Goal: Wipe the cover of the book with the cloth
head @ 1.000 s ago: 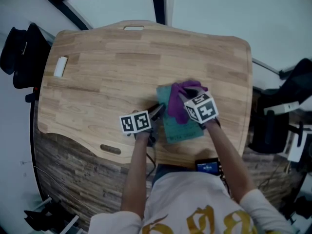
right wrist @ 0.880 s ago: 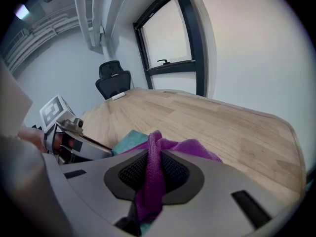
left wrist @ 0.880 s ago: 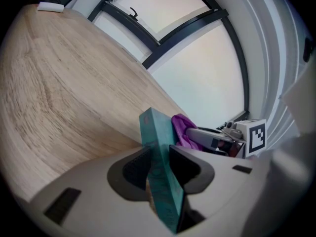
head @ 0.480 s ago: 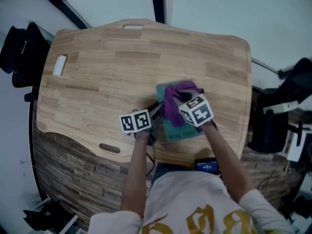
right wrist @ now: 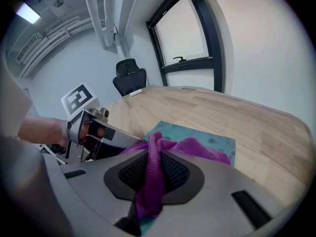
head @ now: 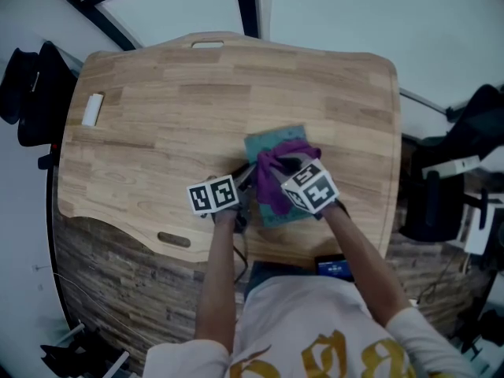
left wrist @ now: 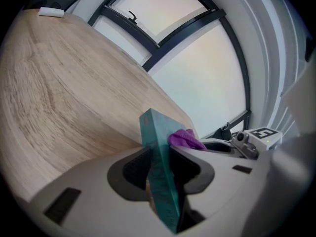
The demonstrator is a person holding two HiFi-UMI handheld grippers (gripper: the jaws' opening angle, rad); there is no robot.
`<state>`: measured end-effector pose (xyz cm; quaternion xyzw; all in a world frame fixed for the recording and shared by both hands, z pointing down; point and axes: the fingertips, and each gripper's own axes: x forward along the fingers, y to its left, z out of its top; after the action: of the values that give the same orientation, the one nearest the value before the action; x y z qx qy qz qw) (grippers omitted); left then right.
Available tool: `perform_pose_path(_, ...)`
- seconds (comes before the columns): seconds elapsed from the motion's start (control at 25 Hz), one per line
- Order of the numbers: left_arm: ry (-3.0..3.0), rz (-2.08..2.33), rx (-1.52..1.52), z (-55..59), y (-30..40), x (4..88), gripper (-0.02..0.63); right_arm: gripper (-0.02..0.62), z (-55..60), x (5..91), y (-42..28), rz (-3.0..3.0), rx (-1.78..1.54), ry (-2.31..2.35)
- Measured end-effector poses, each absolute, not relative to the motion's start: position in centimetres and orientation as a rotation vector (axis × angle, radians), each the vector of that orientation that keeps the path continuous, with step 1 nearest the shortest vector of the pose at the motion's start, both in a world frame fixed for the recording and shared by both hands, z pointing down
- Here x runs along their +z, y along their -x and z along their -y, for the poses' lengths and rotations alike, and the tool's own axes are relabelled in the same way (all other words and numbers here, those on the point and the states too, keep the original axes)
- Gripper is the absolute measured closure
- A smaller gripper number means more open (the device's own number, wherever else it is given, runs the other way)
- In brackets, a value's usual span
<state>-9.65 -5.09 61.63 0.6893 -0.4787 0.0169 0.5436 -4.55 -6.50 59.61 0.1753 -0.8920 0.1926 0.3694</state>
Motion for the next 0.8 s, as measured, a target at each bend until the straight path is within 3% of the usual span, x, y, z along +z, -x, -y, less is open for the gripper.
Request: perform_pose_path(0.8,-1.641,1.168,0.046,5.1,9.8,61.6,0.486,0.532,1.8,59.6,3.0,2.286,0.533,-0.399)
